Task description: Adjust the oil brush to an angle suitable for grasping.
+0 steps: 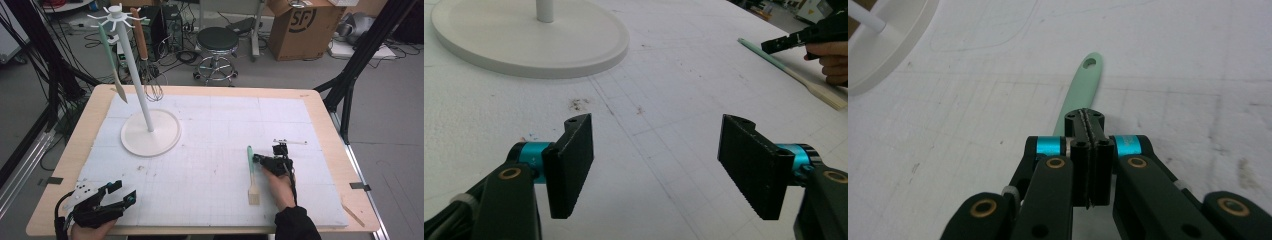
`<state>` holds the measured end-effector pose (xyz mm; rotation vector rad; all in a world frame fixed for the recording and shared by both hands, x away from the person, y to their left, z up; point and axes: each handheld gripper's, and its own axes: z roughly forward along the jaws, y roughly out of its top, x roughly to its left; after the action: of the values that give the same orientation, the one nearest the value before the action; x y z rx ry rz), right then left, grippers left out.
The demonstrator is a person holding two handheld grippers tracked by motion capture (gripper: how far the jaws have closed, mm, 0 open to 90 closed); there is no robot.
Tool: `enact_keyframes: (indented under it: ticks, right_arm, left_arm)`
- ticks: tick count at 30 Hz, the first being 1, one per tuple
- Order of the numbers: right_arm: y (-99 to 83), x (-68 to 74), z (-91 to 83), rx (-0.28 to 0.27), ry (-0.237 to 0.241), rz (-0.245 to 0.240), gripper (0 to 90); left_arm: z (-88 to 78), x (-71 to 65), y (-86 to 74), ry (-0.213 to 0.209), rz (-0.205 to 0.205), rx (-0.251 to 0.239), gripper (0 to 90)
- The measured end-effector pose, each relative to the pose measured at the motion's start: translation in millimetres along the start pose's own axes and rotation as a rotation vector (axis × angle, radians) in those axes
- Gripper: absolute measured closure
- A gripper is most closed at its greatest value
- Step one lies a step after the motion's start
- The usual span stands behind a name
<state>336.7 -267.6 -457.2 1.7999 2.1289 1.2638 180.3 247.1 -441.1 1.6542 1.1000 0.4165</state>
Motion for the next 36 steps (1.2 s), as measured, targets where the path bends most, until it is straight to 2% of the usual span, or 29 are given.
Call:
enact_keyframes:
  ticks: [10, 15, 19, 24, 26, 30, 31, 33, 36]
  right_arm:
    - [2.6, 39.7, 20.6, 0.092, 0.046, -0.129, 89.9]
    - [1.2, 55.2, 26.5, 0.120, 0.059, -0.164, 89.9]
    - [-0.6, 64.7, 29.9, 0.137, 0.075, -0.200, 89.9]
    - [-4.1, 73.9, 33.4, 0.174, 0.131, -0.220, 89.9]
    - [-4.6, 77.3, 32.8, 0.181, 0.123, -0.246, 89.9]
    - [-4.7, 77.1, 29.4, 0.178, 0.145, -0.244, 87.1]
    - [-4.7, 76.6, 26.6, 0.161, 0.152, -0.244, 81.3]
    - [-6.2, 75.4, 20.2, 0.137, 0.178, -0.235, 81.5]
    - [-13.0, 76.0, 7.4, 0.095, 0.168, -0.284, 75.4]
  left_arm:
    - [-0.2, -0.1, -0.1, 0.000, 0.000, -0.002, 31.0]
    - [-1.2, 0.5, -0.1, 0.000, 0.005, 0.001, 31.0]
    - [-1.6, -0.3, -0.1, 0.000, 0.003, -0.002, 31.0]
    - [-1.5, -0.2, -0.2, 0.002, 0.004, -0.002, 31.1]
    - [-1.8, -0.2, -0.2, 0.003, 0.003, 0.000, 31.1]
    - [-2.2, 0.5, -0.4, 0.004, 0.005, 0.000, 31.0]
    - [-2.4, 0.5, -0.5, 0.004, 0.004, -0.002, 31.1]
    - [-2.8, 1.0, -0.6, 0.006, 0.006, -0.001, 31.0]
    - [-2.8, 1.4, -0.4, 0.000, 0.001, -0.003, 31.1]
